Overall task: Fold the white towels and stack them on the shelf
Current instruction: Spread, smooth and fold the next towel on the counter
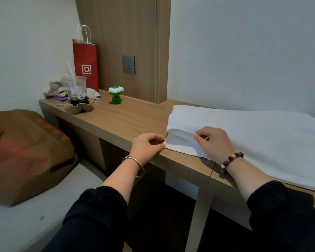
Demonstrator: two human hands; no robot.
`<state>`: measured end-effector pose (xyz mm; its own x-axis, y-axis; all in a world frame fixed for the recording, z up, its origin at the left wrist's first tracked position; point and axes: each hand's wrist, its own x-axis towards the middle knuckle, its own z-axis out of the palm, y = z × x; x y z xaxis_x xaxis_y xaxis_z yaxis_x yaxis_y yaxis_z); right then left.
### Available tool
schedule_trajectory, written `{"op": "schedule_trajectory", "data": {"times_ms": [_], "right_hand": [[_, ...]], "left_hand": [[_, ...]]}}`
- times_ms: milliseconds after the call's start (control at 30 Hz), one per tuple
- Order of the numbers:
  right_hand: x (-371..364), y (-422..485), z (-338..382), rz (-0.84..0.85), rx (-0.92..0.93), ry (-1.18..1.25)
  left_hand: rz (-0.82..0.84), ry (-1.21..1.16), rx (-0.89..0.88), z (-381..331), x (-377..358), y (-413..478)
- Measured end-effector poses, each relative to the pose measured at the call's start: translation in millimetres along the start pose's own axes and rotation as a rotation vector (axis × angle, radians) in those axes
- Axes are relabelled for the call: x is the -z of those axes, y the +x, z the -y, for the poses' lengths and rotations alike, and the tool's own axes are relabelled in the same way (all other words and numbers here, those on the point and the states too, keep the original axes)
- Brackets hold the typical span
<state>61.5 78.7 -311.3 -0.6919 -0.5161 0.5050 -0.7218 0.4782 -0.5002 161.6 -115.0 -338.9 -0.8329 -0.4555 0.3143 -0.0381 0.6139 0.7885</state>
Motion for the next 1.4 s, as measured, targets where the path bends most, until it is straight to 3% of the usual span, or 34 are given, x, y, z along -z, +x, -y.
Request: {"op": "schedule_trajectory", "data": {"times_ms": [133, 300, 700, 800, 933, 1100, 1400], "right_hand": [[6, -8, 8, -0.009, 0.075, 0.087], [-3, -12, 11, 0.114, 0.266, -0.141], [-18, 0, 34, -0.002, 0.448, -0.245], [-20, 1, 36, -0.1, 0.427, -0.269], [-26, 3, 31, 0.143, 0.357, -0.271], [-25, 3, 31, 0.17, 0.291, -0.15], [-31, 6, 38, 0.249, 0.235, -0.166]], "left_hand": [[0.036, 0.055, -0.057, 1, 2, 0], [0.05, 0.015, -0.056, 2, 7, -2], [0.093, -0.121, -0.071, 4, 13, -9], [0.094, -0.13, -0.079, 6, 13, -9], [0.1, -0.118, -0.091, 8, 14, -9], [0.091, -0.105, -0.101, 9, 14, -9], [0.08, -0.197, -0.13, 10, 14, -10]]}}
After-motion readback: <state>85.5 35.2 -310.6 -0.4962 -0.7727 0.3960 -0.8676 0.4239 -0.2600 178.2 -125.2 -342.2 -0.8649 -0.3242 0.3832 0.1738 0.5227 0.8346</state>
